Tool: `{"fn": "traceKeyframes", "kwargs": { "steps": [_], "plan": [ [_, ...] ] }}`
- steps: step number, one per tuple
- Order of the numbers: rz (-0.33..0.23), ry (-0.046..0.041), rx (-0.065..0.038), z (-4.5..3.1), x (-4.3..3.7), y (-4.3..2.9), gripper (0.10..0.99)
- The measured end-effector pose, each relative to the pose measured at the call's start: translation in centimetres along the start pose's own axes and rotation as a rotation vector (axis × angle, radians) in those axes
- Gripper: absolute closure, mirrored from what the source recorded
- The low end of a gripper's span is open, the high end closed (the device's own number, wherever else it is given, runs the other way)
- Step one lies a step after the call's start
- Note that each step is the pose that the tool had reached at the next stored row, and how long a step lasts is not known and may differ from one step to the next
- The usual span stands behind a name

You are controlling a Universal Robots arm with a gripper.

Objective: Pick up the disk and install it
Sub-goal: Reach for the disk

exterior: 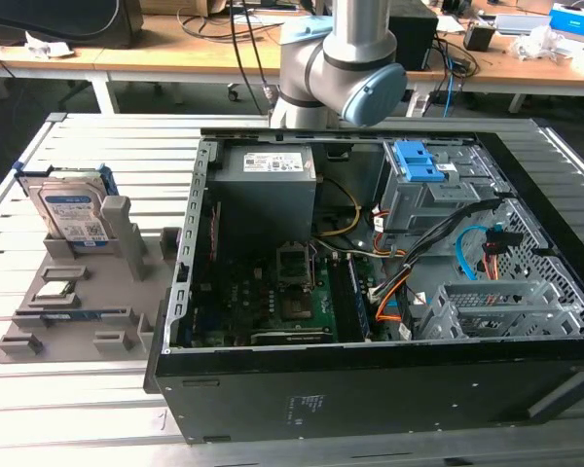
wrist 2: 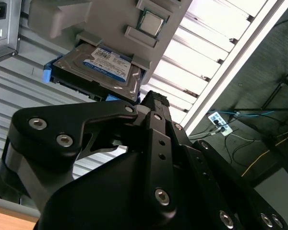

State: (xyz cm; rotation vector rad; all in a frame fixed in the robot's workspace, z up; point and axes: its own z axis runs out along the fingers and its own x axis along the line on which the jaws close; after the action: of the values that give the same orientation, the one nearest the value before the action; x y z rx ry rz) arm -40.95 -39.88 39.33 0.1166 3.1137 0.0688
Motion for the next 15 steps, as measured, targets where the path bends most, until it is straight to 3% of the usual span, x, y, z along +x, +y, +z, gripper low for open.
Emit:
{"fn": "traceKeyframes", "kwargs": {
  "steps": [15],
  "plan": [
    [0.0,0.0,0.0,-0.09,3.32,-0.25,0.98]
  ]
}}
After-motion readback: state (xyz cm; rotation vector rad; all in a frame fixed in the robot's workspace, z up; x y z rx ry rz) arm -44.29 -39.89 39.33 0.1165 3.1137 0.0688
